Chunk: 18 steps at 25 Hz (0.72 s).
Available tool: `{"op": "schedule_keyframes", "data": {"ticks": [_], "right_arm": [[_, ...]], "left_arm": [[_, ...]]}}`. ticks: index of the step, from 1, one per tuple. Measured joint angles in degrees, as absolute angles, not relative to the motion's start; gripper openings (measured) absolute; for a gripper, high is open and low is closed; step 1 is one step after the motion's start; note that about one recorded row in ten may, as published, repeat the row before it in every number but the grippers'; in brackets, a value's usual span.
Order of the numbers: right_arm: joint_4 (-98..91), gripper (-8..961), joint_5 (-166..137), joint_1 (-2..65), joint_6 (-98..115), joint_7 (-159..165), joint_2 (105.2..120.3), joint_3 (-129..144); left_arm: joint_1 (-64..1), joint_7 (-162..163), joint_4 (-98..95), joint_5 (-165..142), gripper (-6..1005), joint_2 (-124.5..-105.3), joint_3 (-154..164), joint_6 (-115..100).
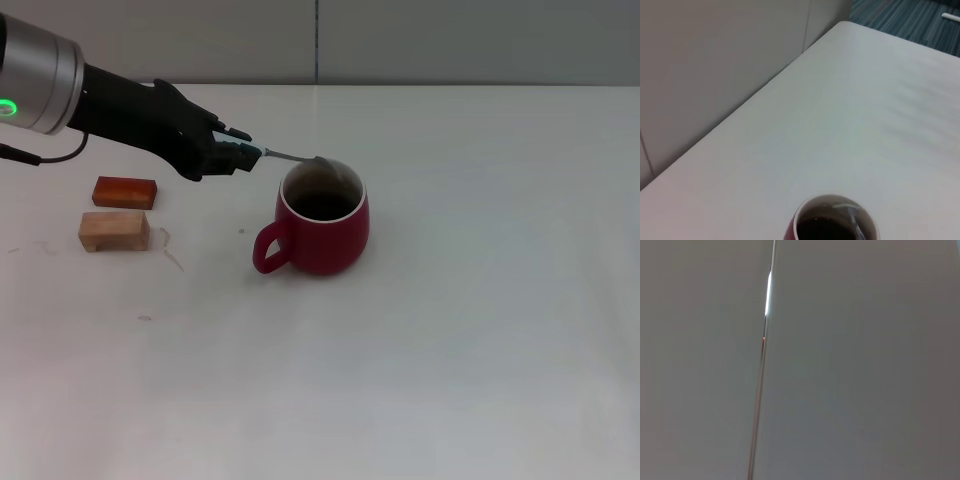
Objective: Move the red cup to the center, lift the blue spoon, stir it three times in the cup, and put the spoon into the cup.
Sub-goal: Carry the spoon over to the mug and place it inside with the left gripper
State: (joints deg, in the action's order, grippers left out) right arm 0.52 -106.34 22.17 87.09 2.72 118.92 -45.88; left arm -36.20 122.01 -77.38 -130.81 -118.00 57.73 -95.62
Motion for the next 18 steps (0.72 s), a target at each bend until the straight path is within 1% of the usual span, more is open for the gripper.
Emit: {"op": "schedule_keyframes", "data": {"ticks": [18], "right_arm": [[0.59,577,-106.34,21.80,87.10,2.72,118.97,-45.88]], "left_arm": [[-38.96,122.61,-79.68,-138.36,168,-118.59,63.32,-95.23]]}}
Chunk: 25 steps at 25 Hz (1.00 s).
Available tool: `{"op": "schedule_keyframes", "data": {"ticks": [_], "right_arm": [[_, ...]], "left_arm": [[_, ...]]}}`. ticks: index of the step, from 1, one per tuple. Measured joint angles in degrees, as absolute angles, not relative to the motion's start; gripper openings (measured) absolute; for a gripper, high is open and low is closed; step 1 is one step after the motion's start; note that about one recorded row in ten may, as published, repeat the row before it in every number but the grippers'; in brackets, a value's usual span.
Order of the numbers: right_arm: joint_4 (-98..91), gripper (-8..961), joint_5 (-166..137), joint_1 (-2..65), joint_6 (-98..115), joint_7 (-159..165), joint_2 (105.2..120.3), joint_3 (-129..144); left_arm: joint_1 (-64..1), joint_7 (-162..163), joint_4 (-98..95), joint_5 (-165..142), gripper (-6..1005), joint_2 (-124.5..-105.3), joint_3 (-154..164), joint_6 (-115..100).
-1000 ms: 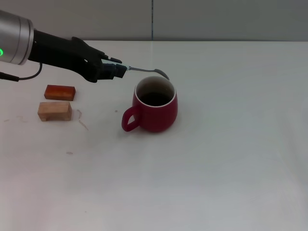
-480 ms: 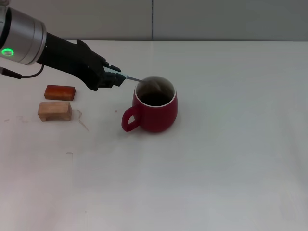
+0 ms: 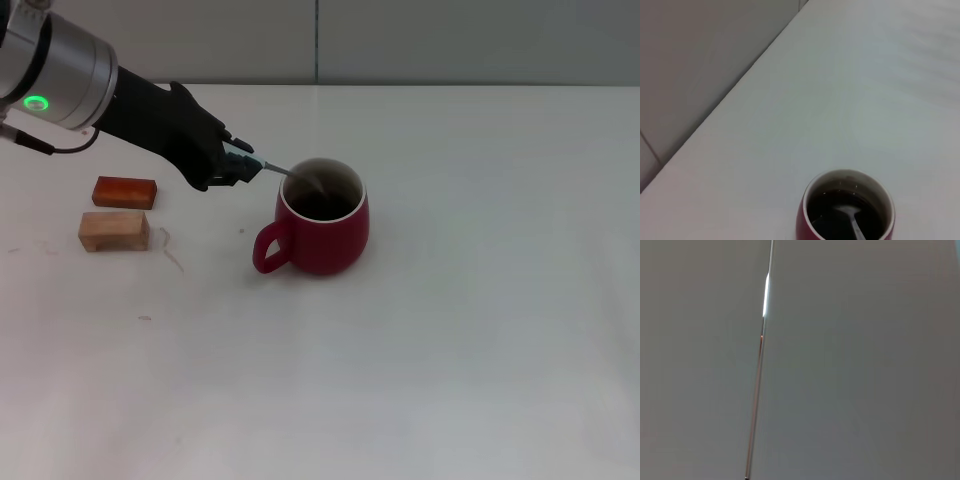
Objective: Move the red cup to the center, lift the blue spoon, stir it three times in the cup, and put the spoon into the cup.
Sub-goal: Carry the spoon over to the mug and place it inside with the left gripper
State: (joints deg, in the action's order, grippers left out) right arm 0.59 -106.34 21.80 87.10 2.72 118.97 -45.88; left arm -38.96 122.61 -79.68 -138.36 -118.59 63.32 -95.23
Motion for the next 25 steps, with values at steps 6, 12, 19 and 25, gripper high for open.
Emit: {"op": "schedule_keyframes", "data": {"ticks": [6,12,19,25], "right_arm": [[0.77,576,-106.34,21.79,87.10,2.72,119.00,-45.88],[0.72,575,-106.34,21.79,87.10,2.72,119.00,-45.88],[0.70,577,-106.34,21.79,87.10,2.72,119.00,-45.88],[0.77,576,-106.34,21.80,87.10,2.72,119.00,-45.88]], "left_arm": [[-39.69,122.85,-80.23,-142.21,168,-118.66,66.47,-93.82],[-40.27,122.96,-80.25,-142.92,168,-118.67,69.35,-93.62],[-40.64,122.96,-80.13,-143.00,168,-118.65,70.75,-93.17],[-40.81,122.95,-79.57,-143.01,168,-118.64,72.33,-92.86]]}}
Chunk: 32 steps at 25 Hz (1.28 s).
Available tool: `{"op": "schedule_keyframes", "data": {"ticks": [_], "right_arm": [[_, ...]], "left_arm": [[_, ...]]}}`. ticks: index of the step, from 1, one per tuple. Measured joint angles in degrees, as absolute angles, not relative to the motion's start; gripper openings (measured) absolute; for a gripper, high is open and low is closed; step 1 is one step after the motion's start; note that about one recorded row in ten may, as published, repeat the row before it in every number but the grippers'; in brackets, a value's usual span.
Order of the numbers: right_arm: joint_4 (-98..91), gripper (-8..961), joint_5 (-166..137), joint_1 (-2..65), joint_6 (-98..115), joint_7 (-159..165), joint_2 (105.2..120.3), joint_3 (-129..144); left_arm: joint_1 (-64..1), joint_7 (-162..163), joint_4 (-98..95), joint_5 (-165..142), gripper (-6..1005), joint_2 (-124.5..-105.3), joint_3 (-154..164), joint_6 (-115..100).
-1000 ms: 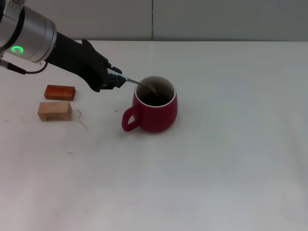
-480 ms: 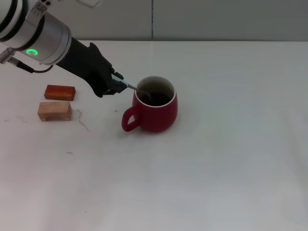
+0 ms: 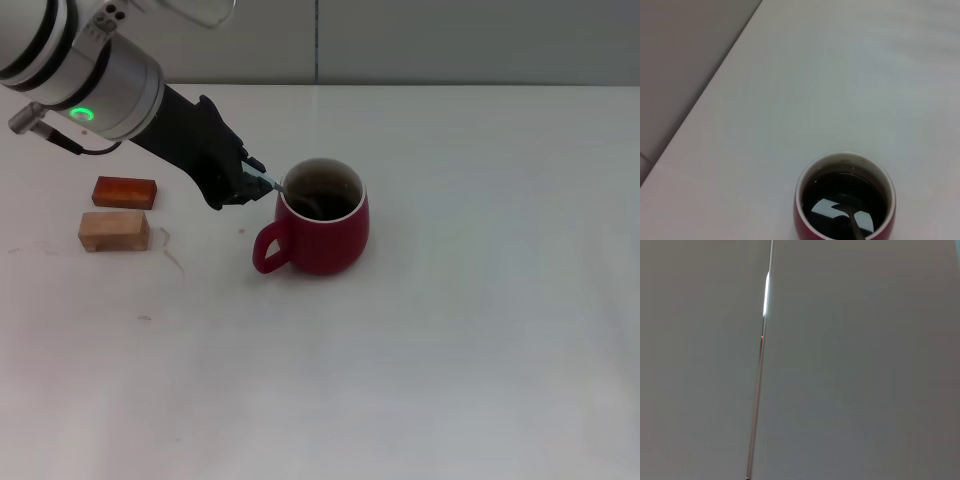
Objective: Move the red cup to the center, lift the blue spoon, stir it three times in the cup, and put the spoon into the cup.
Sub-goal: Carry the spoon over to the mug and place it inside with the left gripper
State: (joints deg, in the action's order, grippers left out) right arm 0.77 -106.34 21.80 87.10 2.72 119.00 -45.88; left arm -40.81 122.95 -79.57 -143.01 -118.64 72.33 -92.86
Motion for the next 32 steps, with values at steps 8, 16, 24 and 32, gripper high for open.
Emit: {"op": "schedule_keyframes", "data": {"ticks": [8,16,24,32], "right_arm": [[0.76,576,-106.34,21.61,87.14,2.72,119.00,-45.88],[0.80,575,-106.34,21.13,87.77,2.72,119.00,-45.84],[0.99,576,-106.34,20.62,87.81,2.72,119.00,-45.26],[0.97,577,-106.34,20.50,87.81,2.73,119.08,-45.26]], "left_arm": [[-40.83,123.32,-79.24,-142.99,168,-118.73,74.35,-91.33],[-41.13,124.21,-79.23,-142.99,168,-118.74,77.34,-89.40],[-41.17,124.18,-79.26,-143.92,168,-118.74,77.54,-89.47],[-40.78,123.90,-79.81,-145.75,167,-118.72,78.87,-90.75]]}}
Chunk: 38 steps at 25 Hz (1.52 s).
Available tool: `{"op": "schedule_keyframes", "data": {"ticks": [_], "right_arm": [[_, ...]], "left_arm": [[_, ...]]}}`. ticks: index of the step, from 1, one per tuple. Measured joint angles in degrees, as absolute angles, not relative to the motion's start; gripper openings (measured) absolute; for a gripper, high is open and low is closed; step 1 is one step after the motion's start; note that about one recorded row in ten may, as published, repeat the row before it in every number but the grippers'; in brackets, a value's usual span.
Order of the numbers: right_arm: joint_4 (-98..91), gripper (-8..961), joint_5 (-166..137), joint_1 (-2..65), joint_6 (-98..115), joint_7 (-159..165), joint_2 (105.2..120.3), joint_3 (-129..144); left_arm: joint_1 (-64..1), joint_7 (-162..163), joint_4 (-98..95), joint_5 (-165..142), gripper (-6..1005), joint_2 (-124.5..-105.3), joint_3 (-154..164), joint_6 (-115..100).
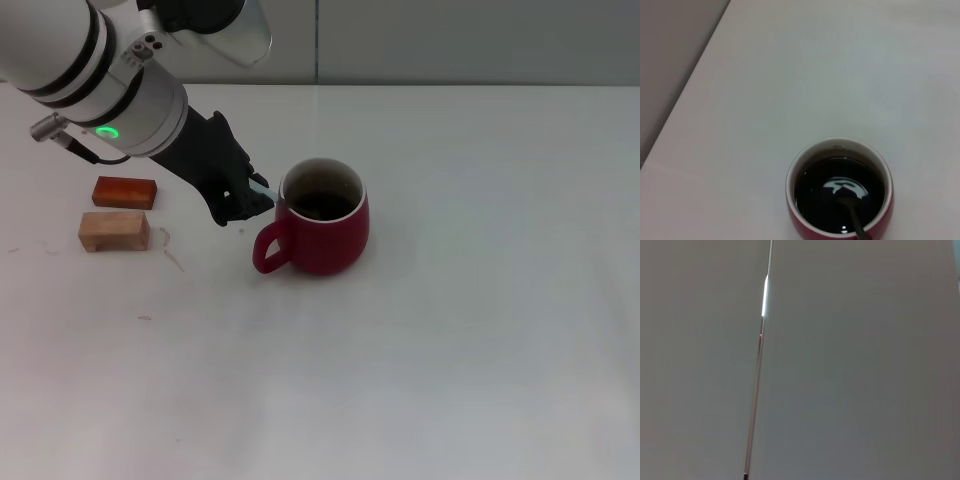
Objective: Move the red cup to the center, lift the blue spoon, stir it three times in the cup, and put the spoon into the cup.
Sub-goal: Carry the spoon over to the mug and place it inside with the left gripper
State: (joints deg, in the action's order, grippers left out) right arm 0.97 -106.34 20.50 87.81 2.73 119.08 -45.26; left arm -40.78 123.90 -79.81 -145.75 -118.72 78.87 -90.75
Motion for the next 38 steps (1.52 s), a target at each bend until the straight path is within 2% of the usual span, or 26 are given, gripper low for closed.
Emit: {"op": "schedule_keyframes", "data": {"ticks": [22,38], "right_arm": [[1.05,575,-106.34,20.39,88.40,2.72,119.09,-45.26],[1.06,576,-106.34,20.30,88.51,2.72,119.09,-45.26]], "left_arm": [[-41.31,124.11,-76.31,-136.74,167,-118.92,80.83,-82.79],[-40.78,124.32,-76.40,-142.00,167,-118.74,81.02,-81.46]]}}
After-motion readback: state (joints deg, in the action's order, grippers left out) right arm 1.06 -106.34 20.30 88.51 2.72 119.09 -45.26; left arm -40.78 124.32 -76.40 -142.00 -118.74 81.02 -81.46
